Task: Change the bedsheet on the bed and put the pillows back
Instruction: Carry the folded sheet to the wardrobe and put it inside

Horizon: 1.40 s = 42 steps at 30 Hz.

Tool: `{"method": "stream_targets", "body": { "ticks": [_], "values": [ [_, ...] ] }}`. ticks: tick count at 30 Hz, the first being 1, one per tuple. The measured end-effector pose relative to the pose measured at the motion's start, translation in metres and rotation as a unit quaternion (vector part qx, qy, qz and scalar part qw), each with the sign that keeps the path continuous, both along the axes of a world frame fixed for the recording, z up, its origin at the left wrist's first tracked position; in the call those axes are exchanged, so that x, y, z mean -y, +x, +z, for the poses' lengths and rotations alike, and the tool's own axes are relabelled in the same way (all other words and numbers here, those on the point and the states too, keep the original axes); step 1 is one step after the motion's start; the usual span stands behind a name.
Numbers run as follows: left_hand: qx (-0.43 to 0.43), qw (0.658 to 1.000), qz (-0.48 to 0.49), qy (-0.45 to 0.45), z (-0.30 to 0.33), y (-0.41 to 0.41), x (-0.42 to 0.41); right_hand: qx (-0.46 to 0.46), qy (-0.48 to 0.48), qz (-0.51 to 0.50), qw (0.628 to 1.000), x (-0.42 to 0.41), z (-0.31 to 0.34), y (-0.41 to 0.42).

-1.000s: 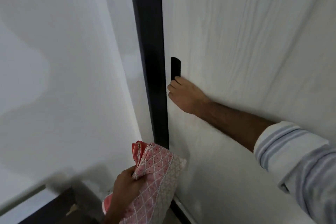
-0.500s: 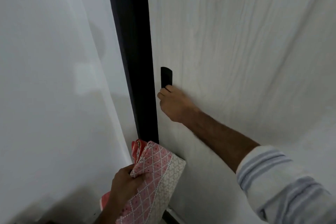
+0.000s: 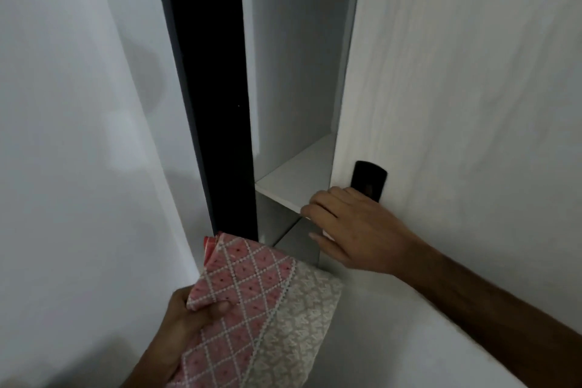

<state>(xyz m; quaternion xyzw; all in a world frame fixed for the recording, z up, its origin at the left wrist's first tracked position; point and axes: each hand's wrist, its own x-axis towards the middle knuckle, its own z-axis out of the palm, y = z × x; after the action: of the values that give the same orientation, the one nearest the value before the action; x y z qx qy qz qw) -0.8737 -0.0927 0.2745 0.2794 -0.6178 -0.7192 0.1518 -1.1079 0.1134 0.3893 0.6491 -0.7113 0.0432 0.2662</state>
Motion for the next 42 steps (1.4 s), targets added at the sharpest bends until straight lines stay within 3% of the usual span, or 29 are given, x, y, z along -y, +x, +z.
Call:
{"method": "stream_targets", "body": {
  "ticks": [3,5,8,10,12,15,17,19,20,22,23,25,27,28,33,39,42],
  "values": [
    [-0.09,0.996,0.007,-0.008,0.033,-0.01,-0.001,0.193,-0.039,0.002,0.981,-0.011,-0.009,0.009],
    [-0.124,0.991,0.018,-0.049,0.052,-0.023,0.001,0.26,-0.101,-0.011,0.96,-0.019,-0.018,0.016],
    [-0.162,0.983,0.046,-0.066,0.085,-0.046,0.002,0.202,-0.258,-0.042,0.944,-0.033,-0.025,0.021],
    [-0.199,0.977,0.043,-0.061,0.102,-0.071,-0.003,0.128,-0.301,-0.069,0.943,-0.038,-0.028,0.02],
    [-0.226,0.973,0.027,-0.039,0.11,-0.103,-0.005,0.073,-0.293,-0.097,0.948,-0.038,-0.033,0.015],
    [-0.229,0.973,-0.011,-0.017,0.127,-0.166,-0.01,0.062,-0.245,-0.149,0.956,-0.026,-0.038,0.0],
    [-0.202,0.978,-0.02,-0.055,0.136,-0.219,-0.011,0.057,-0.196,-0.212,0.956,-0.015,-0.044,-0.024],
    [-0.143,0.976,-0.037,-0.16,0.142,-0.272,-0.004,0.108,-0.144,-0.306,0.935,-0.006,-0.051,-0.054],
    [-0.088,0.963,-0.046,-0.251,0.141,-0.292,0.0,0.168,-0.12,-0.353,0.912,-0.003,-0.054,-0.069],
    [0.025,0.889,-0.047,-0.456,0.128,-0.319,0.006,0.306,-0.058,-0.42,0.852,-0.005,-0.062,-0.092],
    [0.032,0.858,-0.069,-0.508,0.117,-0.323,0.004,0.343,-0.039,-0.424,0.837,-0.007,-0.065,-0.1],
    [-0.021,0.779,-0.182,-0.599,0.089,-0.313,-0.009,0.343,-0.026,-0.403,0.848,-0.009,-0.065,-0.1],
    [-0.013,0.658,-0.292,-0.694,0.06,-0.299,-0.018,0.317,-0.027,-0.394,0.862,-0.007,-0.07,-0.096],
    [-0.002,0.629,-0.305,-0.715,0.046,-0.296,-0.018,0.3,-0.028,-0.398,0.866,-0.006,-0.074,-0.096],
    [0.018,0.628,-0.247,-0.738,0.023,-0.327,-0.005,0.246,-0.016,-0.427,0.87,0.011,-0.081,-0.13],
    [0.049,0.621,-0.237,-0.745,0.031,-0.374,0.005,0.27,-0.018,-0.46,0.846,0.029,-0.07,-0.171],
    [0.045,0.612,-0.225,-0.757,0.029,-0.391,0.011,0.275,-0.014,-0.447,0.851,0.02,-0.07,-0.162]
  ]
}}
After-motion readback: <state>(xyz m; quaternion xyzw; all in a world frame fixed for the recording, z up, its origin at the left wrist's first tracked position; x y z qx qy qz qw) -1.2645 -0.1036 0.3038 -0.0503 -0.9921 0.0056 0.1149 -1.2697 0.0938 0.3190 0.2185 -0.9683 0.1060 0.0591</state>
